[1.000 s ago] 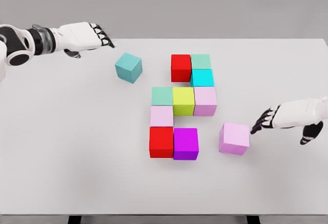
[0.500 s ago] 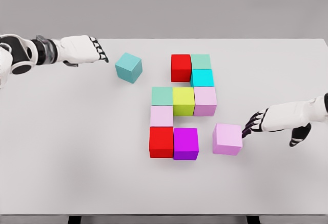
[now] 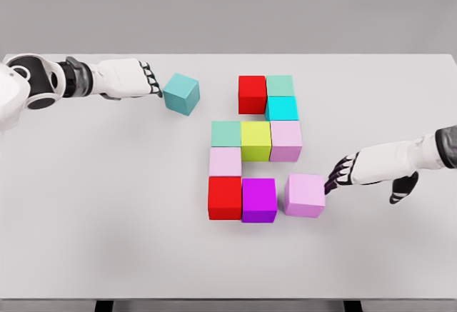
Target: Assemble the squares on the desktop into the number 2
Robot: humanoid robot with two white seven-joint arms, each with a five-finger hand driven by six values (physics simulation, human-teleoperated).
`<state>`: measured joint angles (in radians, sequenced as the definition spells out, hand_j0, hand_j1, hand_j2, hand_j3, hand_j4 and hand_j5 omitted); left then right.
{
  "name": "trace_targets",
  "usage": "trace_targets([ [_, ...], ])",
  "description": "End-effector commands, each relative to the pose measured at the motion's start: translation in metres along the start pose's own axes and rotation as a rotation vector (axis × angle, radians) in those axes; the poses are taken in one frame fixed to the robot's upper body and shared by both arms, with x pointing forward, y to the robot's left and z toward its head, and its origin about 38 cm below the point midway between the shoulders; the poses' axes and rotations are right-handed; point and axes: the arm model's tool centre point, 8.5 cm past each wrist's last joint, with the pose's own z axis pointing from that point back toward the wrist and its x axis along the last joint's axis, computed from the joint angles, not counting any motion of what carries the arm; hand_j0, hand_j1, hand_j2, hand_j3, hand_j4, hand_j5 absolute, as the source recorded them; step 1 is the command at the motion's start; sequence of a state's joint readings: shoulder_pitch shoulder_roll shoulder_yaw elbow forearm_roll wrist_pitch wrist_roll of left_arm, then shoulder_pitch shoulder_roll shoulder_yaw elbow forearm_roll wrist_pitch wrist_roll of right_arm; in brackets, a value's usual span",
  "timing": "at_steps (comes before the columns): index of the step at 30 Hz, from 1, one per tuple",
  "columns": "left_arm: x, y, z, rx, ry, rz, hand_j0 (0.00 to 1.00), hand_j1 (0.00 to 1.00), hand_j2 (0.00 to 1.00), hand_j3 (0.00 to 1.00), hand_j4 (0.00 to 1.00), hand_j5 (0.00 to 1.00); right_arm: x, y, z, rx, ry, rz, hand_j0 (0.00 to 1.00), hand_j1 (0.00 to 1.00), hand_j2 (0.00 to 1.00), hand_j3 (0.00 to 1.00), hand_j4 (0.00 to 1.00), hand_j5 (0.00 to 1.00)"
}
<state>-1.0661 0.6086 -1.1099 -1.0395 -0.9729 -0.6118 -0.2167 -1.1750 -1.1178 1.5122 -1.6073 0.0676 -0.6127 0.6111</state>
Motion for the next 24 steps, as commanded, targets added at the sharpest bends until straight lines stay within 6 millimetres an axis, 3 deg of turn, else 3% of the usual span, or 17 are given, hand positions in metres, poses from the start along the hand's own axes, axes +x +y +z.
trace_targets([
  [1,0.002,0.005,0.0,0.013,-0.006,-0.006,0.86,0.86,0.86,0.86,0.86,0.86,0.001,-0.002,-0.002,-0.004,-0.005,0.0,1.0,1.0,1.0,1.0,1.0,1.0],
  [24,0.021,0.025,-0.009,0.054,-0.061,-0.056,0.86,0.86,0.86,0.86,0.86,0.86,-0.011,-0.007,-0.002,-0.016,0.017,-0.013,1.0,1.0,1.0,1.0,1.0,1.0],
])
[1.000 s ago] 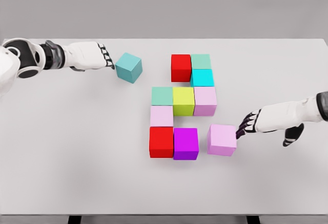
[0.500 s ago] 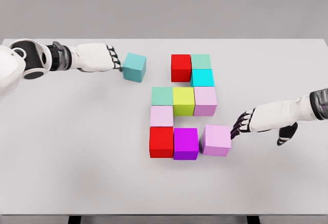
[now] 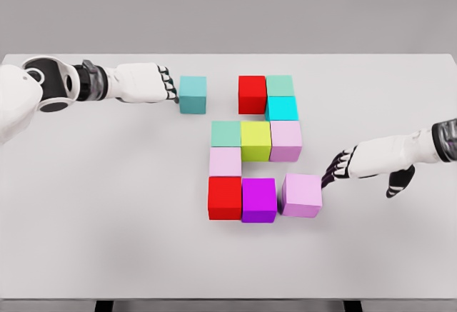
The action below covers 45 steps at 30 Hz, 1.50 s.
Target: Assemble the squares on the desktop into the number 2
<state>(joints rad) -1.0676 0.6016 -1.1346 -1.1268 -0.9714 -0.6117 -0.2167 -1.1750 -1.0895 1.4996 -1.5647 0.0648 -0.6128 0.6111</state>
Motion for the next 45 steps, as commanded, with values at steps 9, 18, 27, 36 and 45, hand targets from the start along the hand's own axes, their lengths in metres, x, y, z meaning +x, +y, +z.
trace_targets([
  [9,0.001,0.002,-0.002,0.006,-0.004,0.001,0.86,0.86,0.86,0.86,0.86,0.86,-0.014,0.003,0.004,0.0,0.039,-0.027,1.0,1.0,1.0,1.0,1.0,1.0],
  [18,-0.003,-0.005,0.002,-0.009,0.011,0.011,0.87,0.87,0.87,0.87,0.87,0.87,-0.009,-0.004,-0.006,-0.002,0.013,-0.009,1.0,1.0,1.0,1.0,1.0,1.0],
  [27,-0.012,-0.02,0.006,-0.045,0.036,0.04,0.87,0.87,0.87,0.87,0.87,0.87,-0.003,-0.009,-0.012,-0.003,-0.011,0.01,1.0,1.0,1.0,1.0,1.0,1.0],
  [36,-0.016,-0.016,0.001,-0.048,0.043,0.043,0.87,0.87,0.87,0.87,0.87,0.87,-0.01,-0.004,-0.006,-0.002,0.015,-0.011,1.0,1.0,1.0,1.0,1.0,1.0],
  [45,-0.015,-0.006,-0.007,-0.029,0.035,0.04,0.87,0.87,0.87,0.87,0.87,0.87,0.009,0.006,0.008,0.01,-0.001,0.015,1.0,1.0,1.0,1.0,1.0,1.0],
])
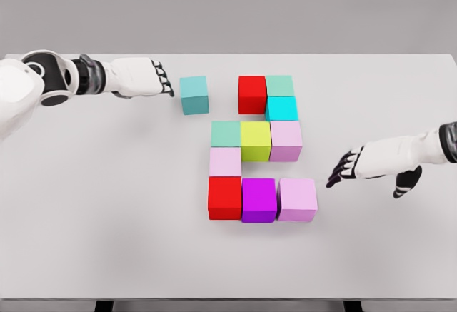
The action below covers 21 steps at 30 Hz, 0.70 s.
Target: Assemble the squares on the desktop into the number 2
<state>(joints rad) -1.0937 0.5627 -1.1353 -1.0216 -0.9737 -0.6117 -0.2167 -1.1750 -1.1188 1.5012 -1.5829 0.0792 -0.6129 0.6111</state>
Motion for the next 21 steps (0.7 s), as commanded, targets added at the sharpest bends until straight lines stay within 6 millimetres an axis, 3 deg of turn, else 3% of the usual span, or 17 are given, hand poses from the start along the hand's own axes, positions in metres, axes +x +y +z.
trace_targets([
  [1,0.001,0.003,-0.003,0.006,-0.003,0.004,0.87,0.87,0.87,0.87,0.87,0.87,0.011,-0.001,0.0,-0.002,-0.023,0.016,1.0,1.0,1.0,1.0,1.0,1.0],
  [16,0.006,0.017,-0.015,0.03,-0.019,-0.002,0.87,0.87,0.87,0.87,0.87,0.87,0.015,-0.01,-0.015,-0.005,-0.059,0.034,1.0,1.0,1.0,1.0,1.0,1.0],
  [21,0.004,0.013,-0.014,0.02,-0.012,0.008,0.87,0.87,0.87,0.87,0.87,0.87,0.016,-0.011,-0.019,-0.002,-0.066,0.04,1.0,1.0,1.0,1.0,1.0,1.0],
])
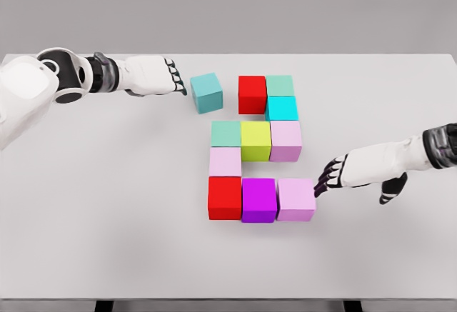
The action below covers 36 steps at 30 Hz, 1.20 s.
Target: Assemble the squares on the desktop into the number 2
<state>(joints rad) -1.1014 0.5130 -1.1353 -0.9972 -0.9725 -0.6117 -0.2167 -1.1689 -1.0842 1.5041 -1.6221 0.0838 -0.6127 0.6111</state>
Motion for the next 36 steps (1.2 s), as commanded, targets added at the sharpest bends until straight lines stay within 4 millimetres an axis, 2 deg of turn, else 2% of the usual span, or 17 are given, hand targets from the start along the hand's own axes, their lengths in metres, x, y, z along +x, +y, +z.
trace_targets([
  [1,-0.002,-0.003,0.001,-0.005,0.006,0.01,0.87,0.87,0.87,0.87,0.87,0.87,0.001,-0.002,-0.002,-0.003,-0.005,0.001,1.0,1.0,1.0,1.0,1.0,1.0],
  [4,-0.005,-0.007,0.002,-0.014,0.014,0.018,0.88,0.88,0.88,0.88,0.88,0.88,0.001,-0.003,-0.003,-0.004,-0.008,0.002,1.0,1.0,1.0,1.0,1.0,1.0],
  [11,-0.01,0.001,-0.005,-0.013,0.024,0.022,0.89,0.89,0.89,0.89,0.89,0.89,-0.005,0.002,0.006,-0.005,0.02,-0.015,1.0,1.0,1.0,1.0,1.0,1.0],
  [13,-0.01,0.003,-0.006,-0.01,0.023,0.021,0.89,0.89,0.89,0.89,0.89,0.89,-0.017,0.009,0.02,-0.008,0.071,-0.047,1.0,1.0,1.0,1.0,1.0,1.0],
  [15,-0.008,0.006,-0.009,-0.003,0.016,0.019,0.89,0.89,0.89,0.89,0.89,0.89,-0.028,-0.012,0.067,-0.109,0.177,-0.028,1.0,1.0,1.0,1.0,1.0,1.0],
  [16,-0.007,0.006,-0.009,-0.003,0.016,0.019,0.89,0.89,0.89,0.89,0.89,0.89,-0.038,-0.02,0.109,-0.184,0.27,-0.04,1.0,1.0,1.0,1.0,1.0,1.0],
  [18,-0.007,0.007,-0.01,-0.001,0.014,0.018,0.89,0.89,0.89,0.89,0.89,0.89,-0.05,-0.044,0.177,-0.418,0.346,-0.119,1.0,1.0,1.0,1.0,1.0,1.0],
  [19,-0.007,0.008,-0.01,-0.001,0.015,0.017,0.89,0.89,0.89,0.89,0.89,0.89,-0.056,-0.046,0.194,-0.483,0.361,-0.151,1.0,1.0,1.0,1.0,1.0,1.0],
  [20,-0.008,0.008,-0.009,0.0,0.016,0.017,0.89,0.89,0.89,0.89,0.89,0.89,-0.069,-0.039,0.218,-0.633,0.357,-0.259,1.0,1.0,1.0,1.0,1.0,1.0],
  [22,-0.008,0.008,-0.009,0.001,0.016,0.019,0.89,0.89,0.89,0.89,0.89,0.89,-0.083,-0.022,0.219,-0.764,0.307,-0.392,1.0,1.0,1.0,1.0,1.0,1.0],
  [23,-0.008,0.008,-0.009,0.0,0.016,0.017,0.89,0.89,0.89,0.89,0.89,0.89,-0.091,-0.008,0.208,-0.815,0.262,-0.474,1.0,1.0,1.0,1.0,1.0,1.0],
  [25,-0.007,0.009,-0.01,0.003,0.014,0.018,0.89,0.89,0.89,0.89,0.89,0.89,-0.098,0.017,0.153,-0.902,0.109,-0.636,1.0,1.0,1.0,1.0,1.0,1.0],
  [26,-0.006,0.01,-0.011,0.004,0.013,0.018,0.89,0.89,0.89,0.89,0.89,0.89,-0.096,0.028,0.135,-0.935,0.066,-0.676,1.0,1.0,1.0,1.0,1.0,1.0],
  [29,-0.005,0.012,-0.013,0.008,0.01,0.017,0.89,0.89,0.89,0.89,0.89,0.89,-0.088,0.051,0.098,-1.113,-0.033,-0.749,1.0,1.0,1.0,1.0,1.0,1.0],
  [30,-0.005,0.015,-0.014,0.012,0.009,0.014,0.89,0.89,0.89,0.89,0.89,0.89,-0.085,0.064,0.099,-1.17,-0.034,-0.77,1.0,1.0,1.0,1.0,1.0,1.0],
  [32,-0.005,0.018,-0.015,0.015,0.008,0.011,0.89,0.89,0.89,0.89,0.89,0.89,-0.083,0.067,0.112,-1.204,-0.016,-0.755,1.0,1.0,1.0,1.0,1.0,1.0],
  [36,-0.006,0.018,-0.015,0.014,0.009,0.011,0.89,0.89,0.89,0.89,0.89,0.89,-0.085,0.07,0.105,-1.214,-0.026,-0.774,1.0,1.0,1.0,1.0,1.0,1.0],
])
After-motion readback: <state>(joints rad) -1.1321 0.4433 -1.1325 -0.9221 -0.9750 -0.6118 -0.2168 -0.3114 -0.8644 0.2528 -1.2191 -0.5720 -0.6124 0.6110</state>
